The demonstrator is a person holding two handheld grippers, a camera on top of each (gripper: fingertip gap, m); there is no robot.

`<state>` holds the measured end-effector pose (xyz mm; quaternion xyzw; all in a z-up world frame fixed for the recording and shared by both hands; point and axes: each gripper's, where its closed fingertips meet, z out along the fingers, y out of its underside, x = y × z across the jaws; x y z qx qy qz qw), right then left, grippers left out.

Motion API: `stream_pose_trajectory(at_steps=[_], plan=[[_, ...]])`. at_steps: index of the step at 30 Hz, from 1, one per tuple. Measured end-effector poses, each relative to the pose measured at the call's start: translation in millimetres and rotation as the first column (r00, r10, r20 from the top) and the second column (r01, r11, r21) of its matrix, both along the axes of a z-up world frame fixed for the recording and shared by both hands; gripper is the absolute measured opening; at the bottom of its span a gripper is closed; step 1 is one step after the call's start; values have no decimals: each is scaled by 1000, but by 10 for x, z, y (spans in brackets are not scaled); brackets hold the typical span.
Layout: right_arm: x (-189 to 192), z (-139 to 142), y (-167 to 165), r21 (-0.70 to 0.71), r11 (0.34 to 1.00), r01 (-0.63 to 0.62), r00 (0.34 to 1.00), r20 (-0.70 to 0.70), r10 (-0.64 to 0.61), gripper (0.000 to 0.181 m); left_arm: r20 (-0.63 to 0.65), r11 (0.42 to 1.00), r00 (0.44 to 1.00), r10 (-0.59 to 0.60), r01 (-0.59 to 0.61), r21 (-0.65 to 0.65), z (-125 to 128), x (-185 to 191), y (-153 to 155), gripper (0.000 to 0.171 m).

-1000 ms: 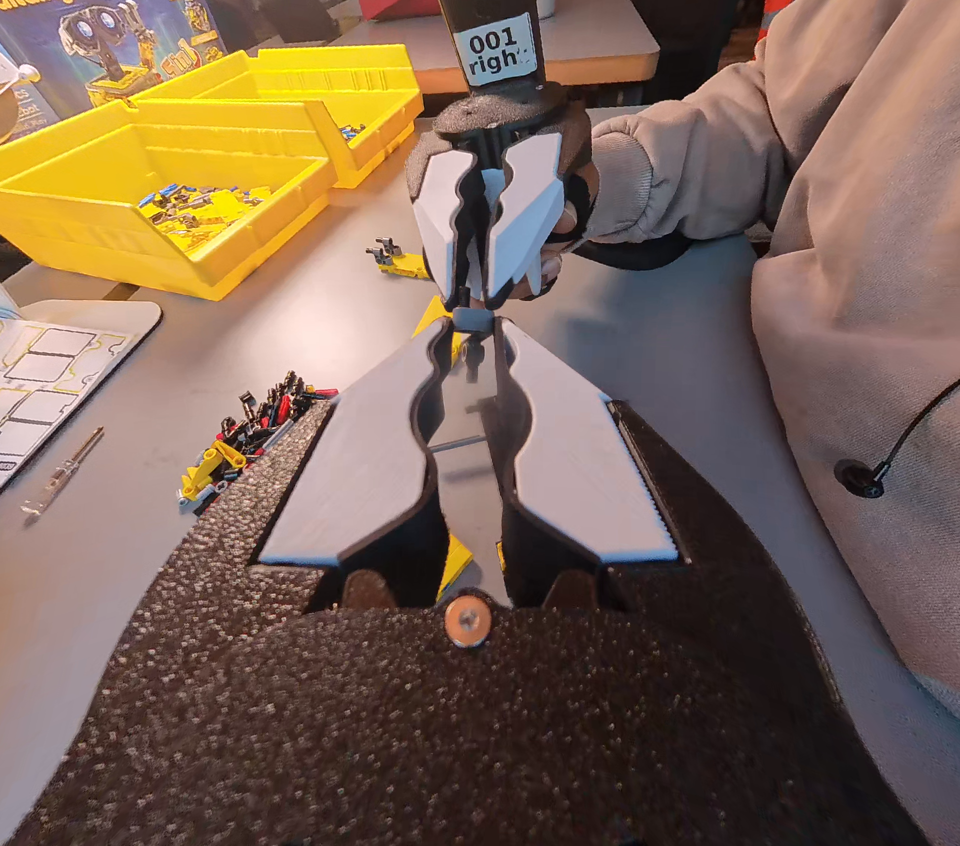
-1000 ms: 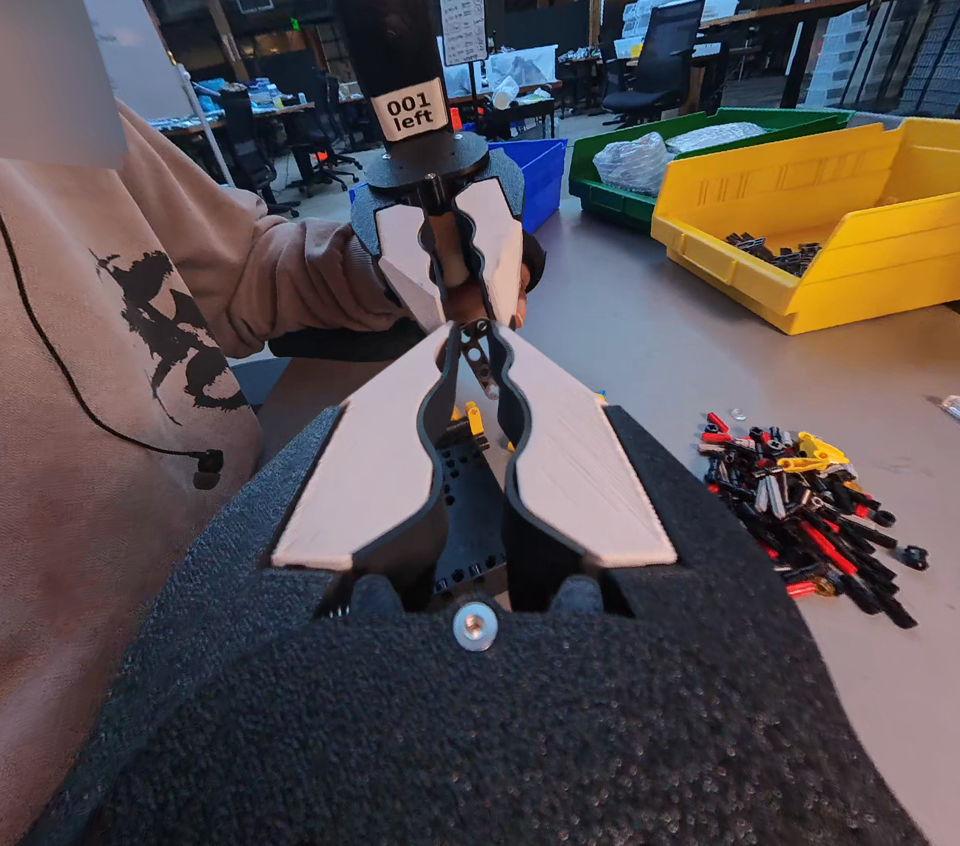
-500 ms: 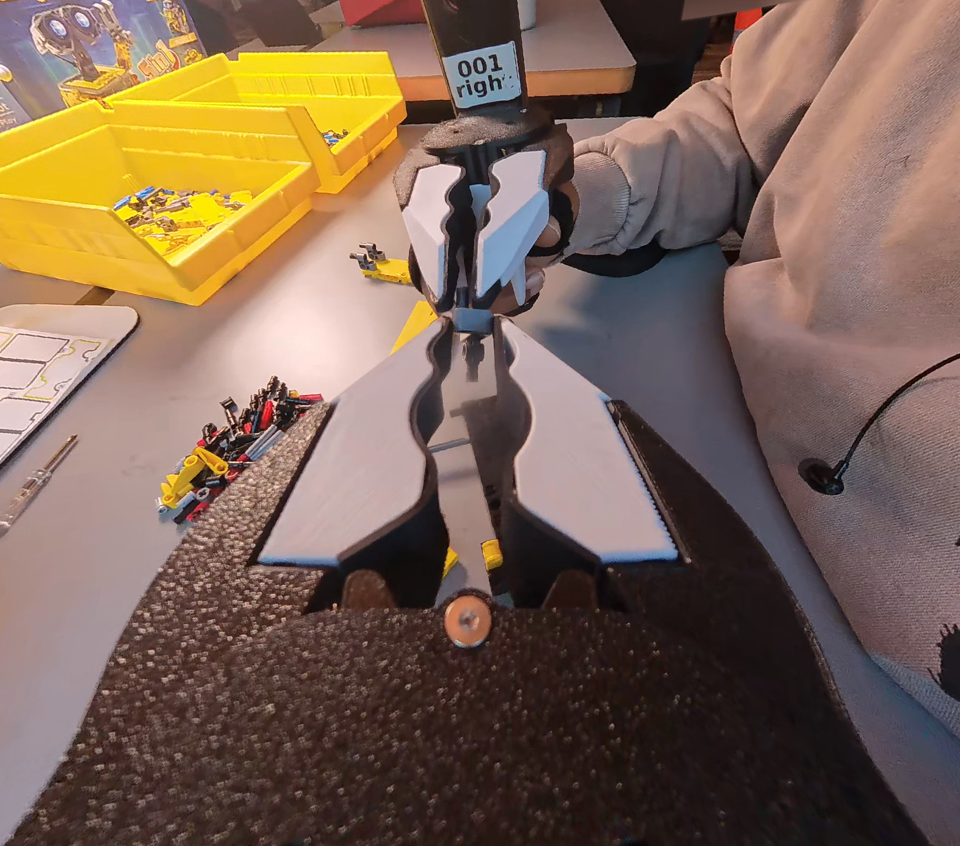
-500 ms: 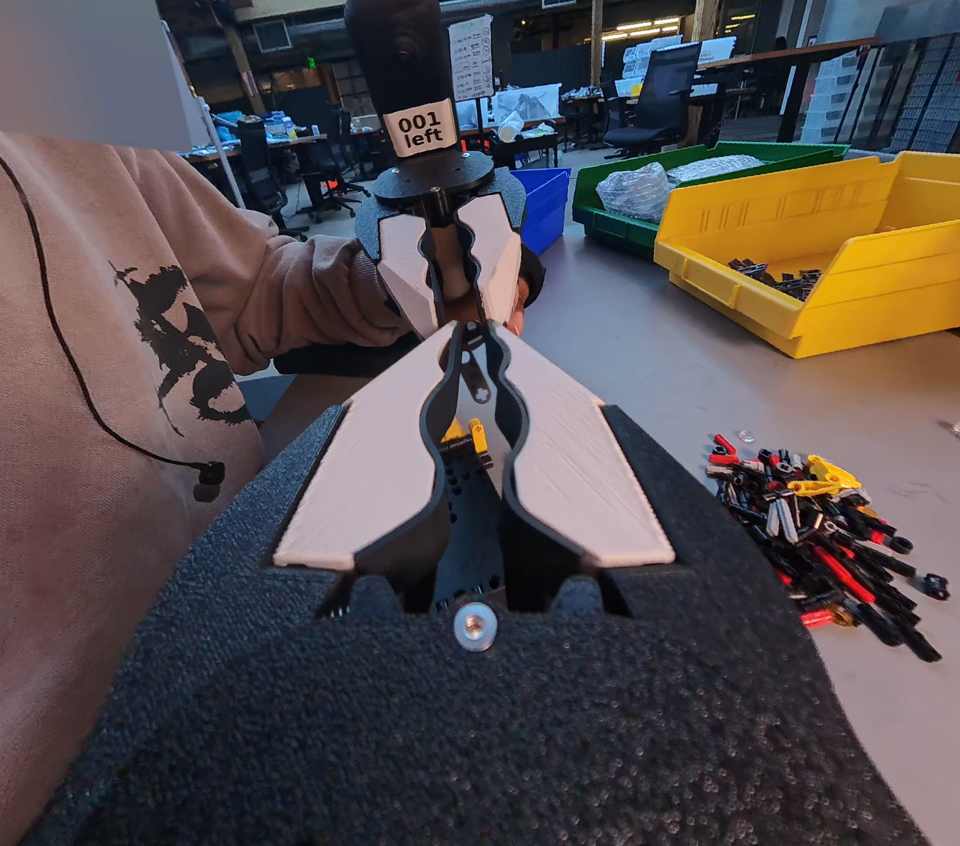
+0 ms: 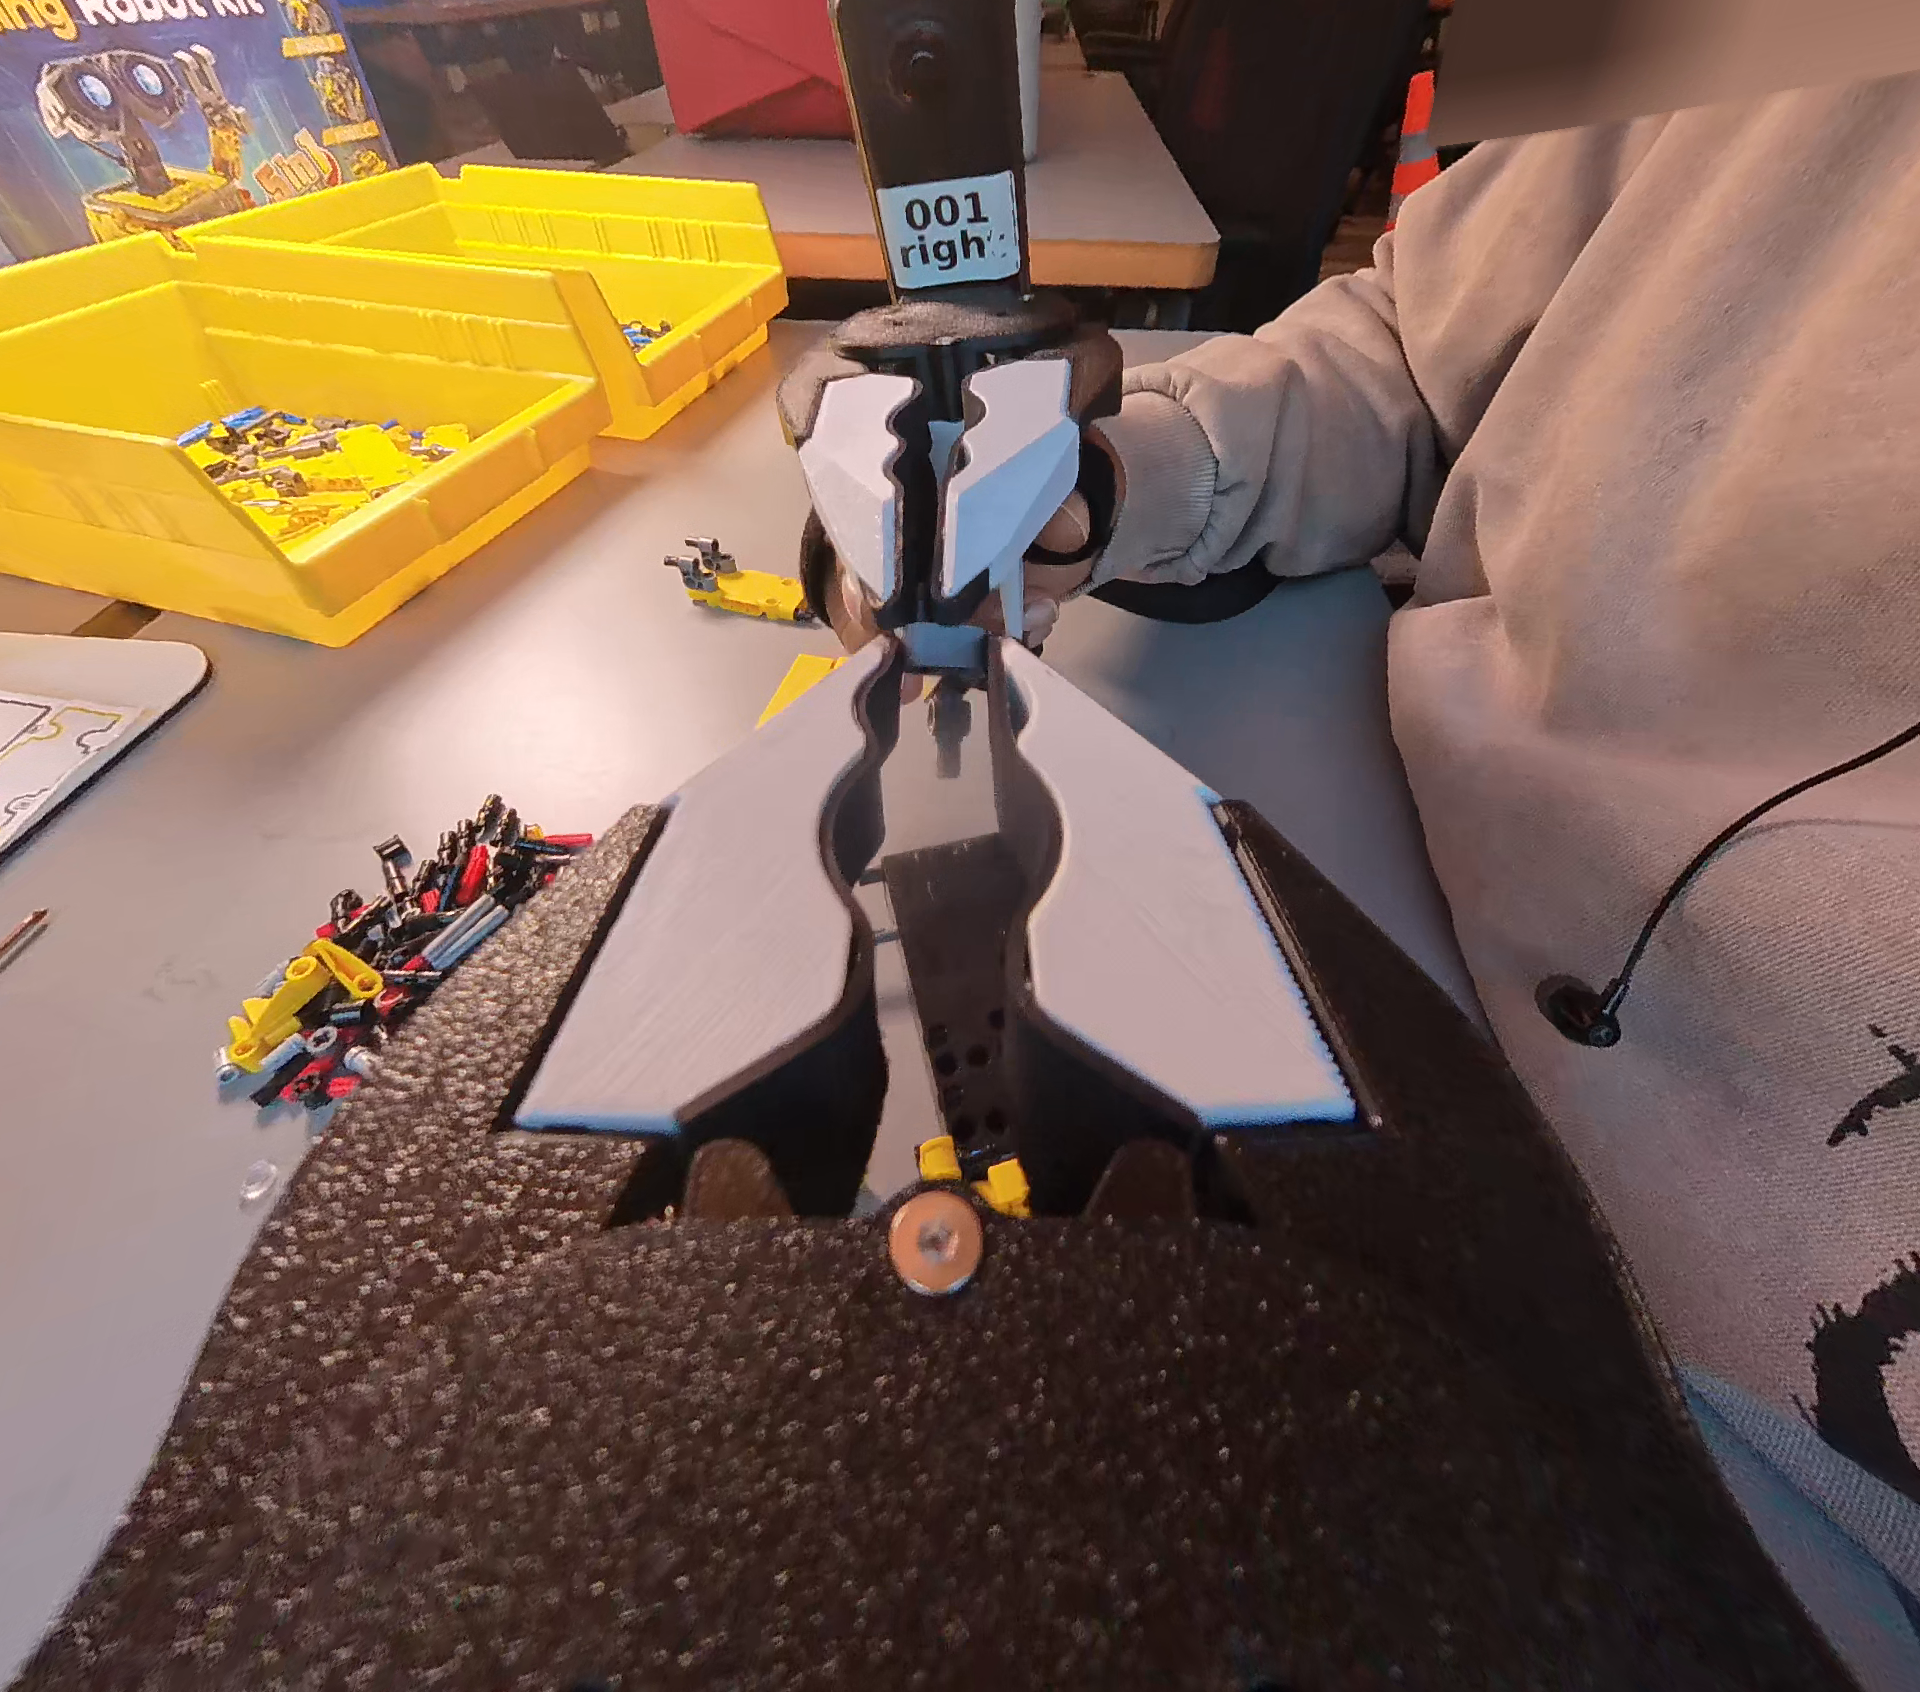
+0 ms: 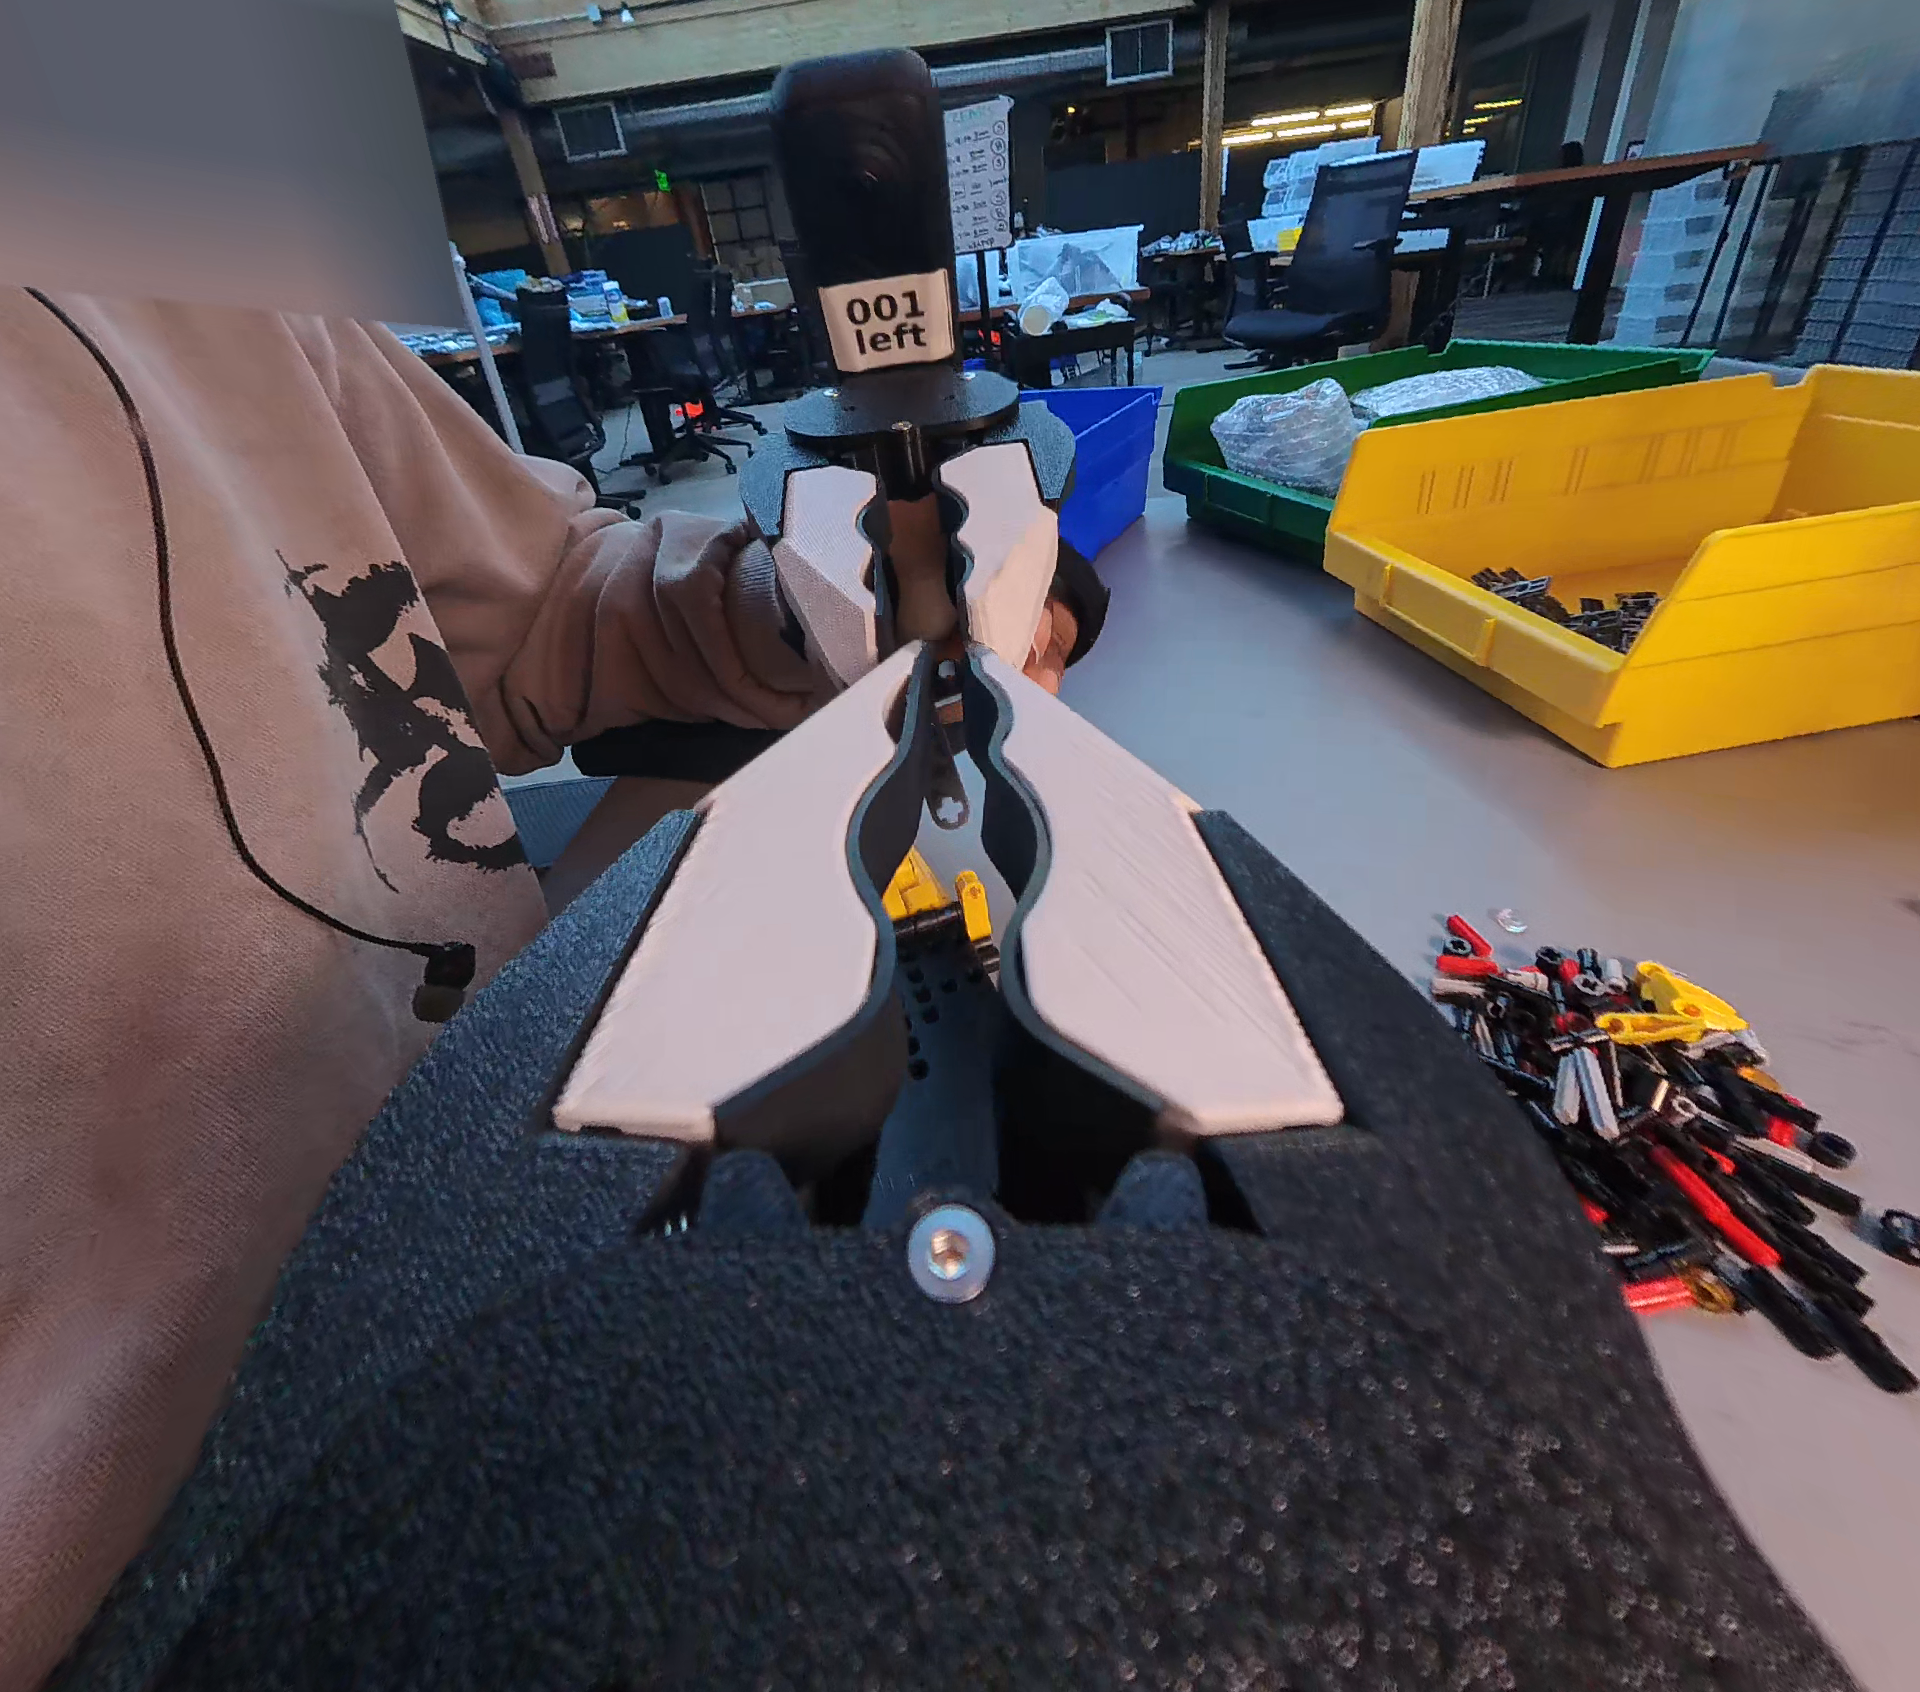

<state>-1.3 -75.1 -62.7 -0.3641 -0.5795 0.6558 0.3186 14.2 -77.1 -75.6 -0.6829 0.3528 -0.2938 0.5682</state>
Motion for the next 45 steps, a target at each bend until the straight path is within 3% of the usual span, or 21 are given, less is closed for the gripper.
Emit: stream_pose_trajectory(at_steps=[6, 17, 18, 19, 20, 22, 24, 26, 28, 31, 36, 38, 40, 42, 45], plan=[[-1, -4, -16, -6, 1000, -1, 1000, 9, 1, 3, -10, 1000, 1000, 5, -5, 5, 8, -1, -5, 14], [62, 463, 1, -292, 952, -85, 990, -134, 48, 0, 275, 999, 961, 18, -30, 41, 498, -18, -7, 12], [81, 528, 52, -329, 940, -88, 986, -164, 35, 1, 316, 997, 948, 27, -46, 53, 559, -95, -9, 10], [200, 731, 366, -479, 873, -90, 971, -237, -29, 1, 382, 994, 922, 67, -95, 56, 639, -317, -9, 5], [362, 861, 718, -529, 847, -50, 951, -285, -122, 0, 429, 991, 899, 90, -123, 52, 691, -534, -32, 5], [447, 815, 748, -358, 931, 72, 951, -258, -172, 1, 352, 990, 930, 108, -134, 48, 562, -573, -46, 6], [369, 724, 568, -331, 943, 46, 965, -229, -128, 1, 328, 993, 939, 100, -117, 33, 479, -469, 15, 6], [174, 511, 596, -316, 944, 96, 979, -142, -147, 2, 305, 993, 946, 109, -119, 12, 450, -475, 79, 6], [-44, 155, 650, -144, 974, 174, 985, 20, -173, 3, 276, 991, 953, 125, -135, 16, 402, -528, 98, 6], [-333, -349, 895, 185, 947, 261, 933, 205, -297, 4, 289, 990, 949, 123, -137, 28, 362, -570, 77, 6], [-718, -948, 1172, 466, 860, 207, 842, 362, -399, 4, 352, 994, 935, 45, -79, 82, 452, -524, -22, 6], [-770, -1104, 1254, 550, 811, 199, 817, 364, -447, 9, 360, 993, 933, 9, -50, 104, 462, -493, -73, 6], [-777, -1083, 1256, 549, 807, 218, 821, 344, -456, 24, 417, 994, 907, -50, 6, 107, 507, -473, -135, 6], [-759, -868, 1191, 496, 833, 244, 859, 289, -423, 35, 476, 993, 874, -95, 53, 101, 542, -471, -173, 6], [-625, -403, 776, 351, 928, 128, 960, 191, -205, 40, 530, 990, 837, -136, 99, 98, 563, -478, -202, 6]])
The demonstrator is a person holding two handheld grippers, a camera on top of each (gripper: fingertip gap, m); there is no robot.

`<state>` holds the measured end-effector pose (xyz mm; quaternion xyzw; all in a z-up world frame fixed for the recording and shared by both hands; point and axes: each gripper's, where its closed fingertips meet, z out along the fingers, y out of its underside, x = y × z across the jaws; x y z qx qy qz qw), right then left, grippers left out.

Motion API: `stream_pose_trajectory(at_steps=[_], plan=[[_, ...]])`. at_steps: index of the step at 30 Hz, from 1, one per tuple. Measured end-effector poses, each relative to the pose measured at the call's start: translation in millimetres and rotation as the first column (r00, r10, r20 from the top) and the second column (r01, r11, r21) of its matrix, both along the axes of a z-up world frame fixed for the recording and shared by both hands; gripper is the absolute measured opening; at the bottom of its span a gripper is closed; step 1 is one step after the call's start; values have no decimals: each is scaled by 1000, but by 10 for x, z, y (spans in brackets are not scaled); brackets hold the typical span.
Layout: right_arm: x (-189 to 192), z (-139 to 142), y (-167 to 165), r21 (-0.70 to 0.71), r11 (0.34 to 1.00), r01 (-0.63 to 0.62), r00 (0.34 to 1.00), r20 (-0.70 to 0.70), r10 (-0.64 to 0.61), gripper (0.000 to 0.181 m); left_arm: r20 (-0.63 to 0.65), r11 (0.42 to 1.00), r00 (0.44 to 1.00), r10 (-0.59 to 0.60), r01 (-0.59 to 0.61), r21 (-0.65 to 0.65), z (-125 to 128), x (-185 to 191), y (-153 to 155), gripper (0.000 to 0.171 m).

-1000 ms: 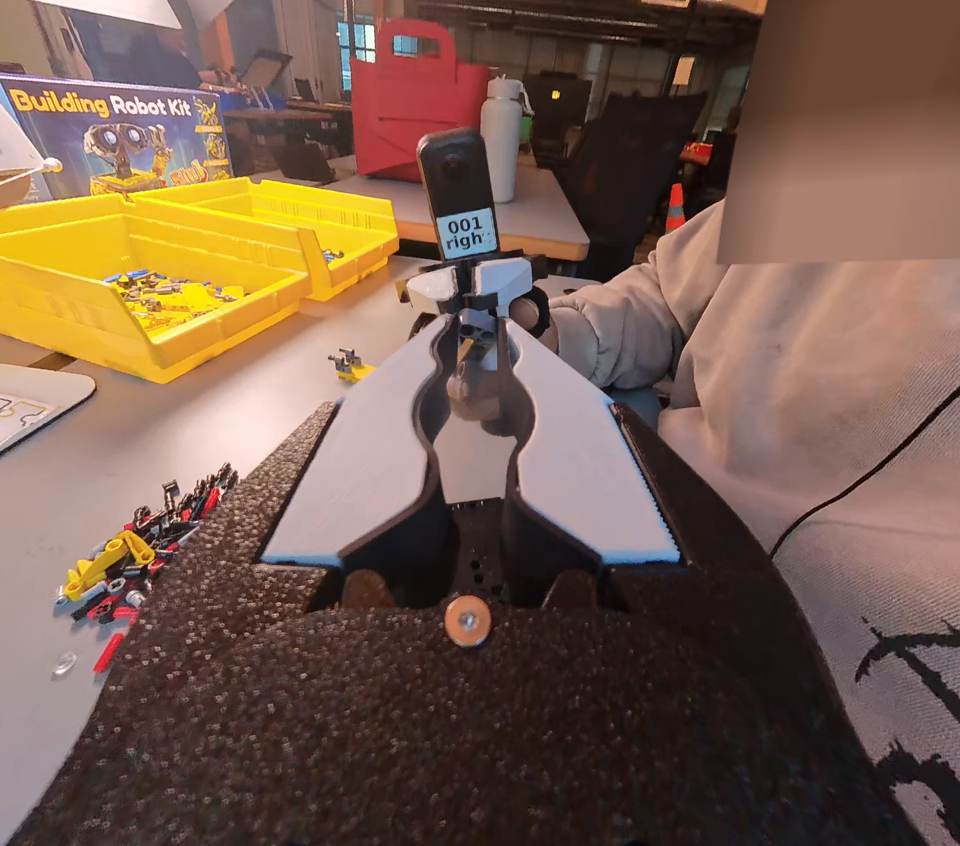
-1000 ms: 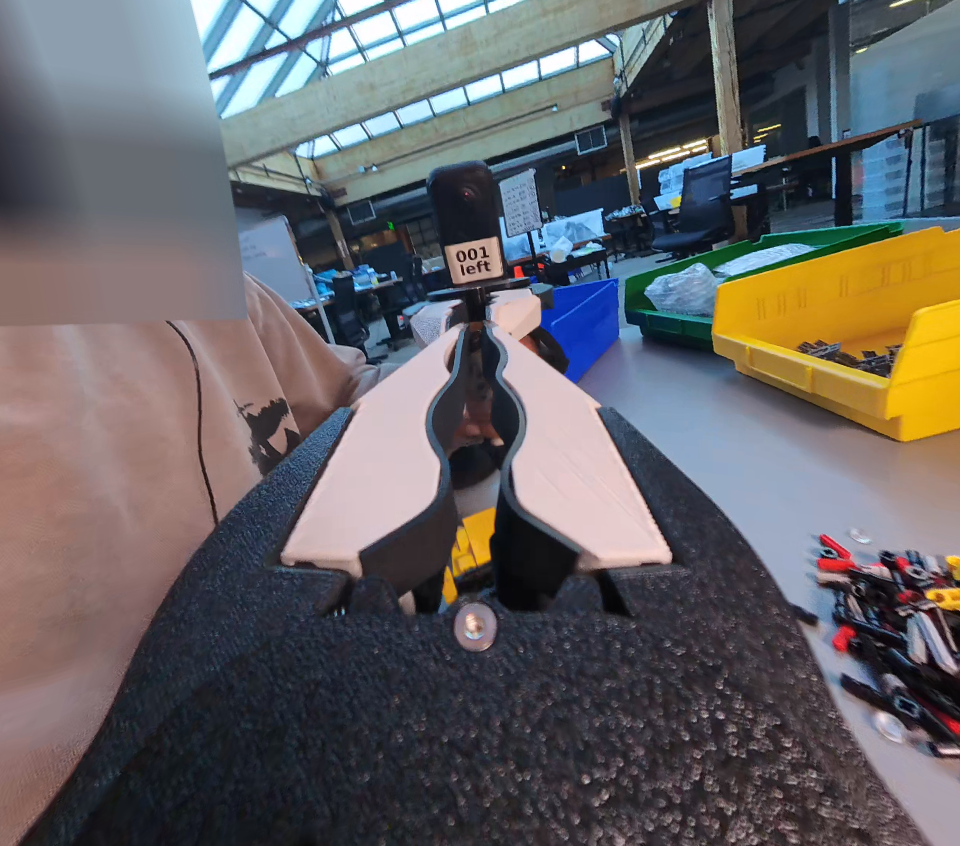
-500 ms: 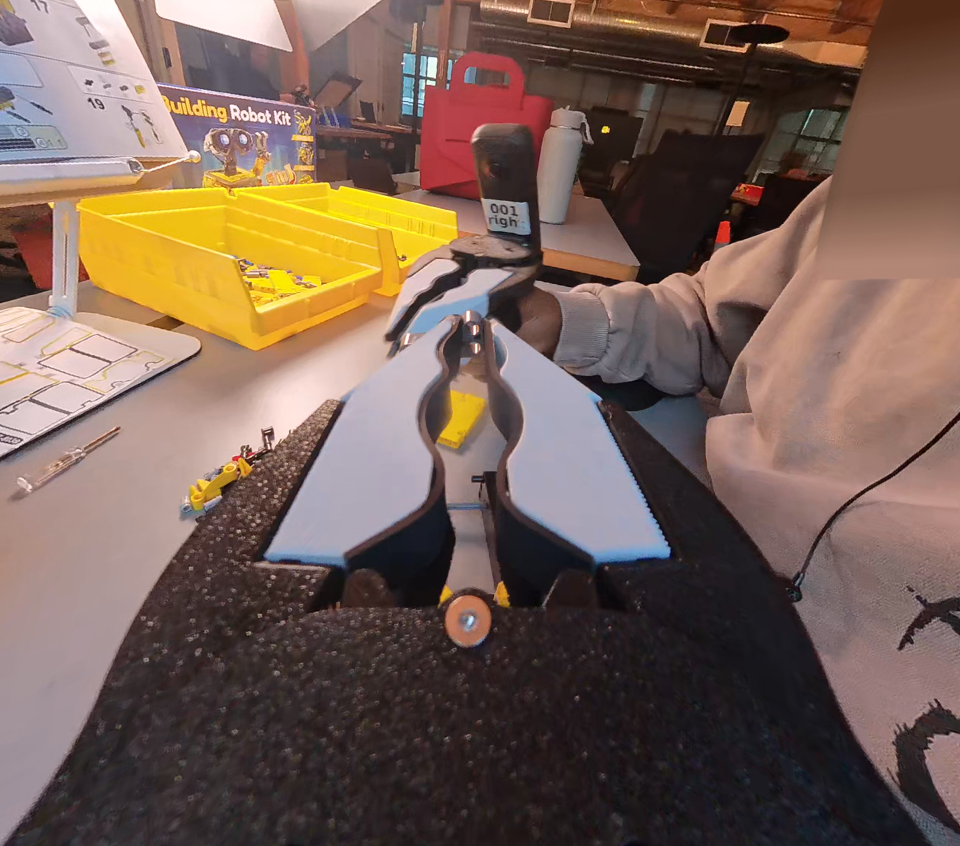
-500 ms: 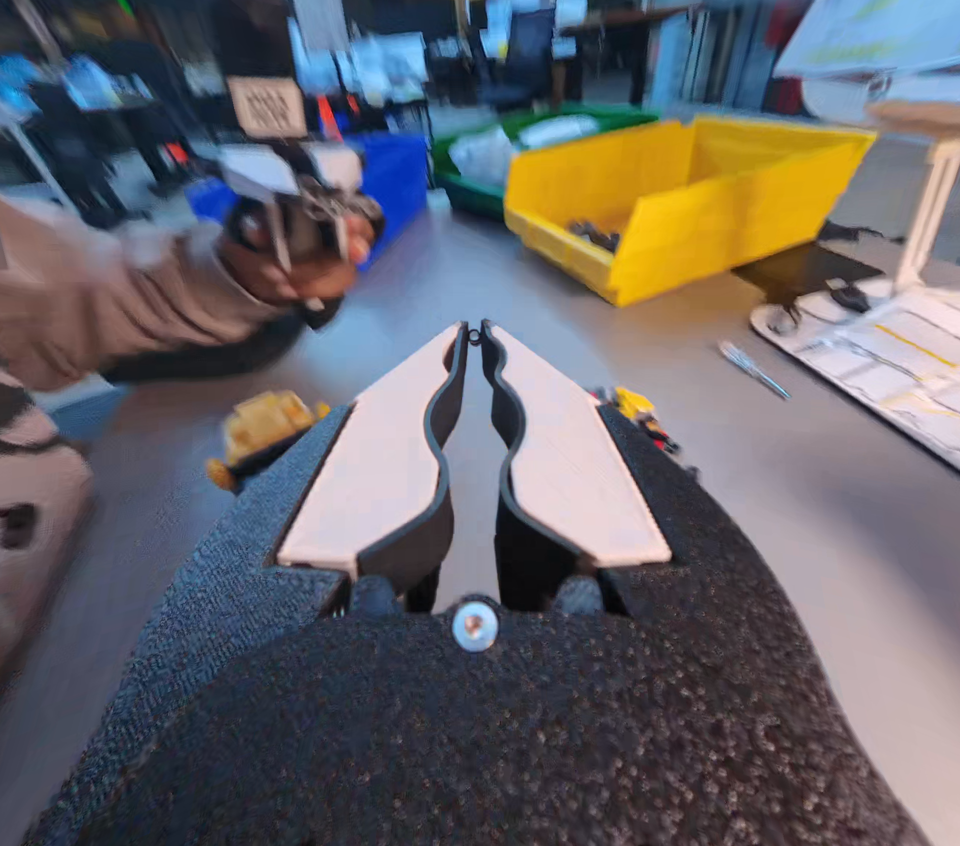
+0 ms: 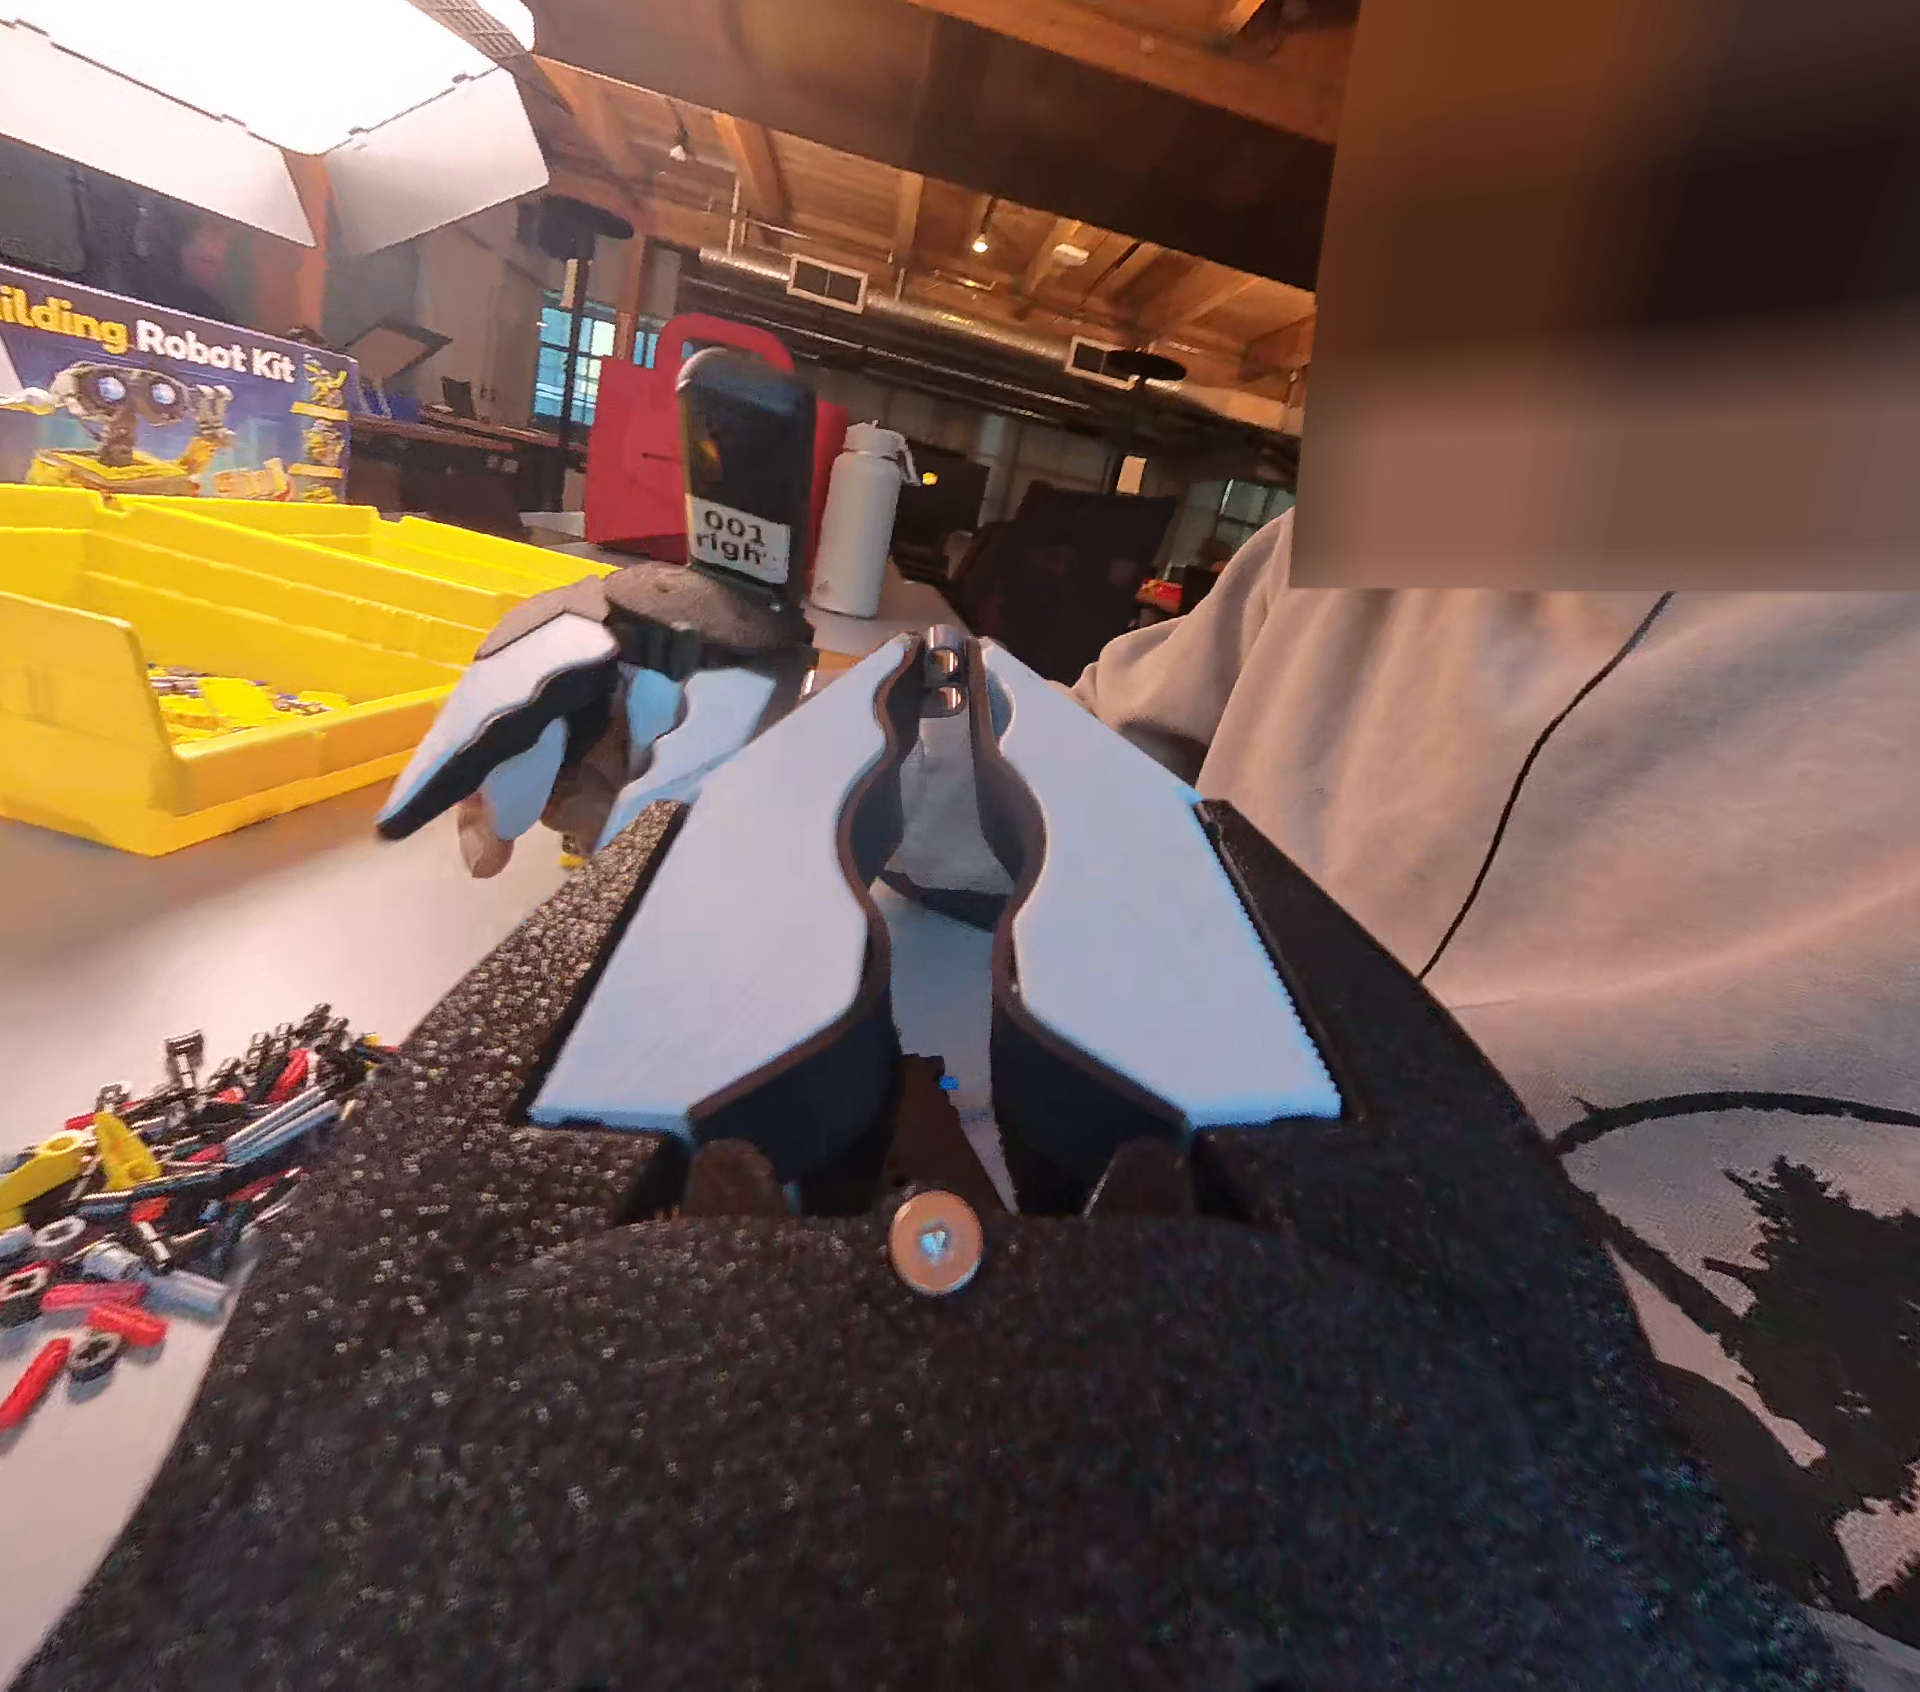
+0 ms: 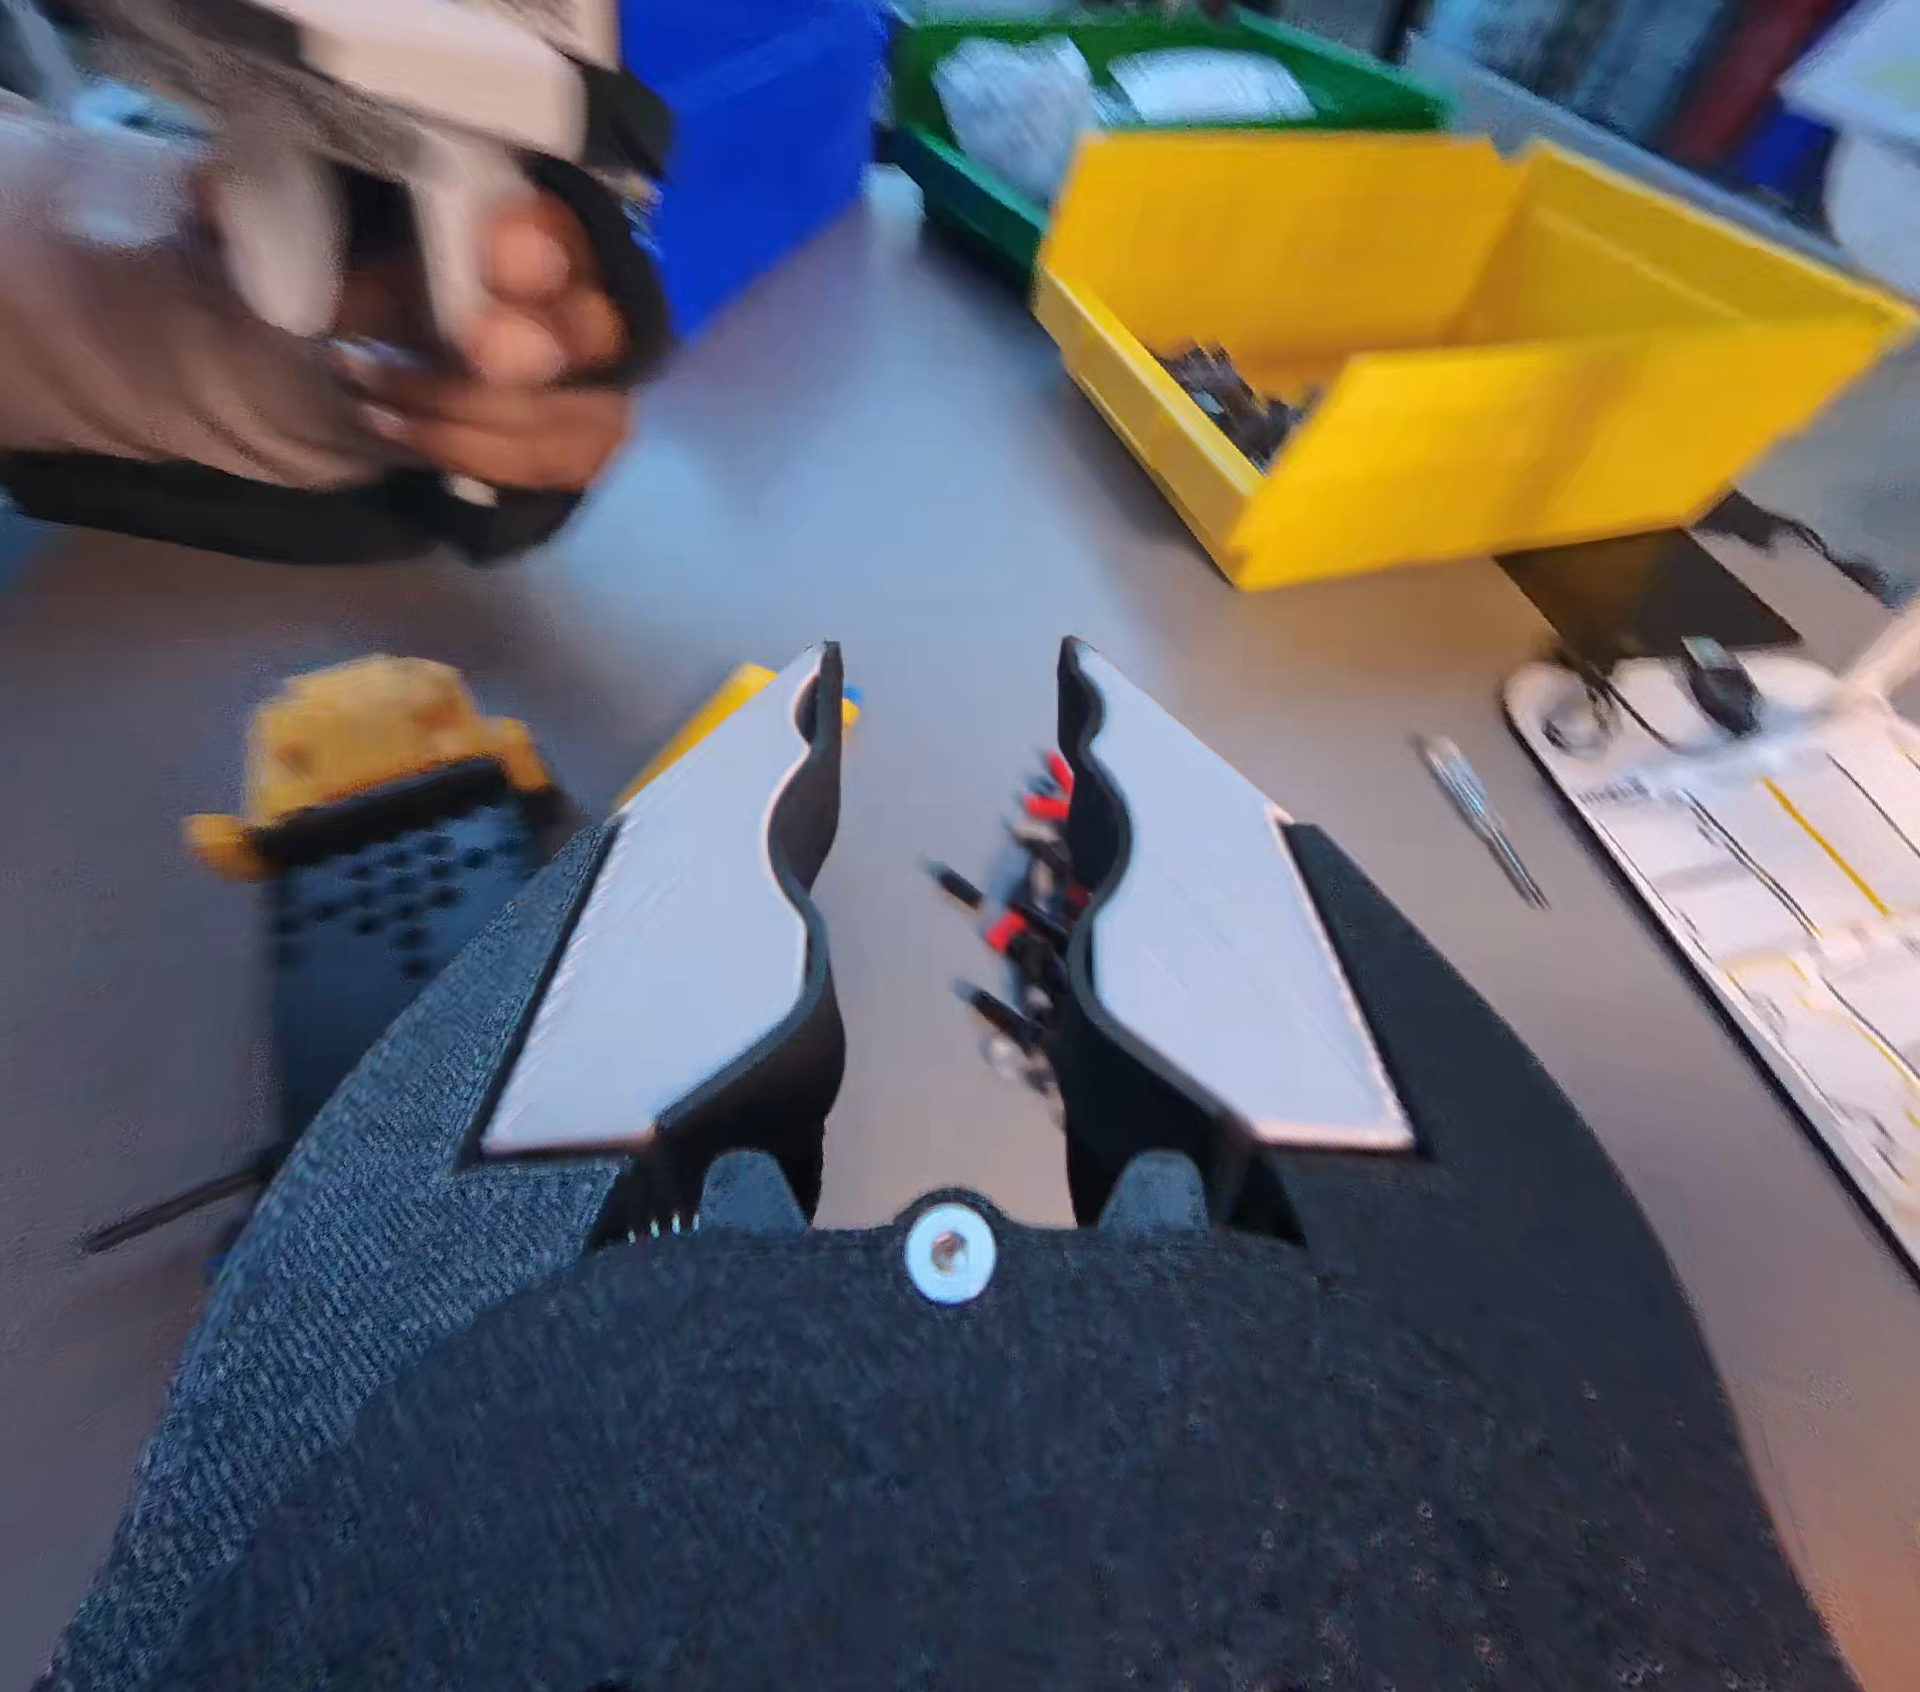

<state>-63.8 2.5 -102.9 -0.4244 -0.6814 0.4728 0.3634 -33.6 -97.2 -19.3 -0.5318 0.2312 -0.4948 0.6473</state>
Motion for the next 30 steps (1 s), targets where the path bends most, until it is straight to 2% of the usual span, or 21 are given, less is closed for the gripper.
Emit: stream_pose_trajectory(at_steps=[3, 7, 9, 11, 14, 17, 24, 28, 30], plan=[[189, 379, -482, 18, 984, -177, 972, -156, 178, 38, 61, 999, 997, -51, 51, -11, 20, 3, -25, 6], [234, 530, -866, 147, 963, -224, 943, -217, 253, 33, 79, 995, 992, -96, 98, -34, -12, 54, -30, 6], [223, 593, -919, 180, 962, -206, 936, -251, 247, 26, 76, 993, 991, -109, 113, -43, -32, 92, -33, 6], [232, 599, -919, 211, 958, -195, 934, -258, 247, 11, 85, 990, 988, -127, 132, -46, -23, 114, -48, 7], [285, 593, -926, 197, 954, -224, 932, -242, 269, 9, 97, 988, 986, -134, 141, -60, -16, 111, -38, 8], [318, 556, -898, 186, 954, -235, 940, -206, 271, 7, 73, 993, 994, -87, 92, -68, -44, 61, 10, 9], [331, 492, -772, 139, 967, -213, 960, -153, 233, 7, -114, 999, 993, 32, -37, -36, -164, 24, 76, 21], [332, 397, -776, 148, 965, -218, 967, -101, 234, 7, -318, 989, 937, 146, -146, 24, -328, 57, 148, 25], [327, 339, -780, 159, 963, -219, 971, -66, 232, 7, -407, 980, 892, 196, -183, 71, -386, 59, 158, 15]])
